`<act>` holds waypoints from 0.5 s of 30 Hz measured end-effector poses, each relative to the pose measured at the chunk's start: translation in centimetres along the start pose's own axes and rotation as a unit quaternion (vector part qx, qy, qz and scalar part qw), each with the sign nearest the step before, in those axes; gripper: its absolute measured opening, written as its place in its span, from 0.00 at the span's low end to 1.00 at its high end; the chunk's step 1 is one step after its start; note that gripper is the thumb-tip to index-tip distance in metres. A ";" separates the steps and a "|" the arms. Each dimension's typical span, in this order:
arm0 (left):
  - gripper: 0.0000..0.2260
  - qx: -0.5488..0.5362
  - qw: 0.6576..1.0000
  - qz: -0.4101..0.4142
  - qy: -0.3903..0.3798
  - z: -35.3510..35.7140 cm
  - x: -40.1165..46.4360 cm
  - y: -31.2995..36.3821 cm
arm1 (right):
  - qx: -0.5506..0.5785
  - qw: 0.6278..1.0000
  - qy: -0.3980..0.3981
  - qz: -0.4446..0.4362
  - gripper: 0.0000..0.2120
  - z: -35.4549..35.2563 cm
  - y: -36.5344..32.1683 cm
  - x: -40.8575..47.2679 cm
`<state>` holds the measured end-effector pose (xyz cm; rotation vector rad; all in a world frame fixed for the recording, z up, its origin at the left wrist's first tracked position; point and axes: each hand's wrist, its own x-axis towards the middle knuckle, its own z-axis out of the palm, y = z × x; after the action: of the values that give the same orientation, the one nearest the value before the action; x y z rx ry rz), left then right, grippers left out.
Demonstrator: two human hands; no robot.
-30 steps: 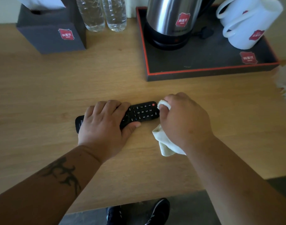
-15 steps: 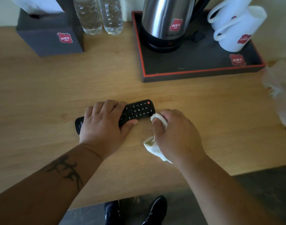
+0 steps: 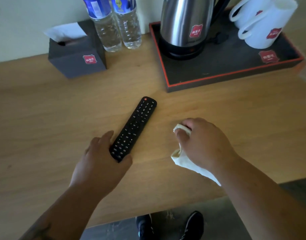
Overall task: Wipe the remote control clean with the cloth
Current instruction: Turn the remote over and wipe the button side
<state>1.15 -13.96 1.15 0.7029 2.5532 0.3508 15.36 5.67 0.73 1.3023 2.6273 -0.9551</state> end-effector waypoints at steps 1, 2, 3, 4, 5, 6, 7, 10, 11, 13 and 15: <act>0.26 -0.024 1.000 0.009 0.000 0.3 -0.2 0.0 | 0.002 1.000 -0.001 -0.006 0.12 0.1 -0.3 0.0; 0.20 -0.039 0.999 0.017 0.001 0.6 -0.3 0.3 | 0.006 1.000 -0.005 -0.012 0.12 0.2 -0.6 0.1; 0.17 -0.050 0.998 0.024 0.000 0.8 -0.3 0.6 | 0.012 1.000 -0.012 -0.019 0.12 0.3 -0.9 0.1; 0.16 -0.061 0.998 0.029 0.002 1.1 -0.4 0.9 | 0.017 0.999 -0.019 -0.028 0.11 0.4 -1.3 0.1; 0.17 -0.072 0.997 0.033 0.007 1.3 -0.5 1.2 | 0.021 0.999 -0.025 -0.037 0.10 0.5 -1.6 0.2; 0.17 -0.079 0.996 0.035 0.013 1.5 -0.6 1.5 | 0.024 0.998 -0.030 -0.045 0.10 0.5 -1.8 0.4; 0.18 -0.083 0.996 0.040 0.018 1.8 -0.6 1.8 | 0.029 0.998 -0.034 -0.052 0.09 0.6 -2.1 0.7; 0.18 -0.093 0.993 0.064 0.021 2.4 -0.7 2.6 | 0.072 0.995 -0.033 -0.068 0.09 0.5 -2.9 1.9; 0.19 -0.087 0.993 0.073 0.018 2.6 -0.7 2.8 | 0.082 0.993 -0.029 -0.078 0.09 0.4 -3.2 2.4; 0.30 -0.037 0.995 0.093 0.015 3.2 -0.7 2.9 | 0.069 0.991 -0.015 -0.111 0.08 0.5 -4.0 3.3; 0.38 0.043 0.993 0.108 0.035 3.8 -0.6 2.7 | 0.030 0.990 -0.001 -0.141 0.08 0.8 -4.8 3.9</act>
<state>4.64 -11.64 -0.93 1.0215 2.5754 0.3432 9.21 5.79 1.29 0.9531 2.8549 -1.0743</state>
